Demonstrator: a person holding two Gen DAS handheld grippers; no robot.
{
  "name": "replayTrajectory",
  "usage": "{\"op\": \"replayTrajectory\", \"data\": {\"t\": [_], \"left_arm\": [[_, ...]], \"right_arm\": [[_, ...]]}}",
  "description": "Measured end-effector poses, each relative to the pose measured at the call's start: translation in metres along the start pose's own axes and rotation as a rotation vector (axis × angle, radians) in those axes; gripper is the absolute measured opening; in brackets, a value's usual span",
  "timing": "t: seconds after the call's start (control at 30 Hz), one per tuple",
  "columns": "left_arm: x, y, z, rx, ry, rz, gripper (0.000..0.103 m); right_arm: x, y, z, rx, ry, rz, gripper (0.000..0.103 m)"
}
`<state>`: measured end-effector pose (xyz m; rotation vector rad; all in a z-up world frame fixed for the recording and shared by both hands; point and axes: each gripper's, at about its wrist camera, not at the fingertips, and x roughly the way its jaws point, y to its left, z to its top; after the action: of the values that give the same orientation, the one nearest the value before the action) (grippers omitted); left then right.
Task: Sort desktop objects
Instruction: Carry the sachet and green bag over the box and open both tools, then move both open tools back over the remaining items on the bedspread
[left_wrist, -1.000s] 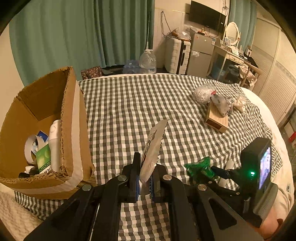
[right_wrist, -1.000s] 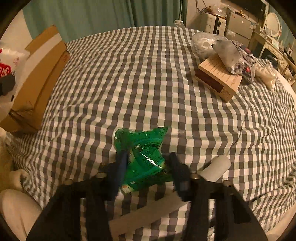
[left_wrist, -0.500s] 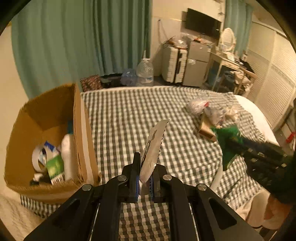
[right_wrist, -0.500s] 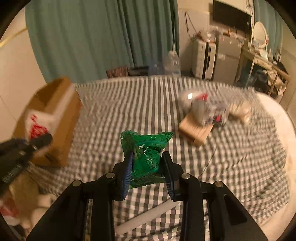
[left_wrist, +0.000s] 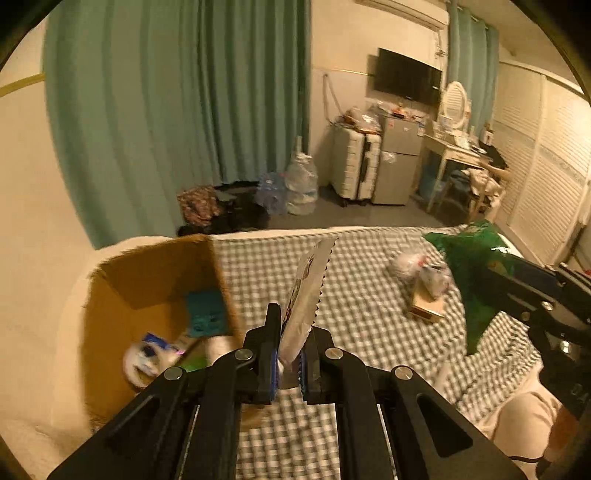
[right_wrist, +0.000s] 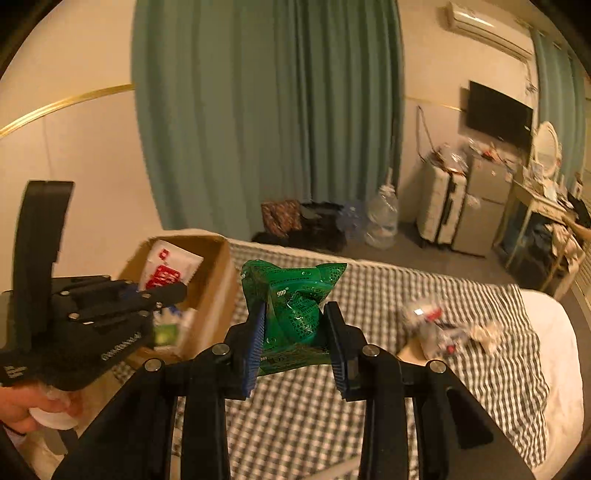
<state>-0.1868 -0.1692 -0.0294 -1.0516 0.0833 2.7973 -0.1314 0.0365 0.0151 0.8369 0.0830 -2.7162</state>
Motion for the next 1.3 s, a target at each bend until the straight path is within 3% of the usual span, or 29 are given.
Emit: {"op": "replayTrajectory", "data": {"t": [0.2, 0.63, 0.67, 0.7, 0.73, 0.77, 0.8, 0.87, 1.07, 1.3], "left_arm": [[-0.005, 0.045, -0.008, -0.074, -0.027, 0.029, 0.007], [0.037, 0.131, -0.040, -0.168, 0.049, 0.102, 0.010], [0.040, 0.133, -0.042, -0.166, 0.056, 0.101, 0.013], [0.045, 0.135, -0.044, -0.161, 0.067, 0.105, 0.025], [0.049, 0.136, -0.047, -0.155, 0.083, 0.124, 0.038], [0.053, 0.138, -0.050, -0.154, 0.091, 0.153, 0.070], [0.054, 0.140, -0.054, -0.159, 0.089, 0.183, 0.091], [0.053, 0.142, -0.063, -0.177, 0.061, 0.182, 0.097], [0.059, 0.129, -0.072, -0.170, 0.094, 0.157, 0.099], [0.052, 0.046, -0.086, -0.002, 0.106, 0.067, 0.102]], "right_arm": [[0.017, 0.042, 0.010, -0.039, 0.018, 0.060, 0.031], [0.127, 0.132, 0.018, -0.054, 0.162, 0.207, 0.032], [0.137, 0.138, 0.020, -0.056, 0.170, 0.205, 0.033], [0.146, 0.143, 0.022, -0.053, 0.176, 0.207, 0.034], [0.156, 0.146, 0.023, -0.047, 0.188, 0.215, 0.052], [0.167, 0.148, 0.024, -0.039, 0.213, 0.215, 0.065], [0.174, 0.148, 0.023, -0.027, 0.222, 0.189, 0.082], [0.175, 0.142, 0.020, -0.002, 0.191, 0.136, 0.083], [0.157, 0.096, 0.003, 0.046, 0.132, 0.019, 0.089], [0.102, -0.009, -0.044, 0.196, 0.087, -0.117, 0.099]]}}
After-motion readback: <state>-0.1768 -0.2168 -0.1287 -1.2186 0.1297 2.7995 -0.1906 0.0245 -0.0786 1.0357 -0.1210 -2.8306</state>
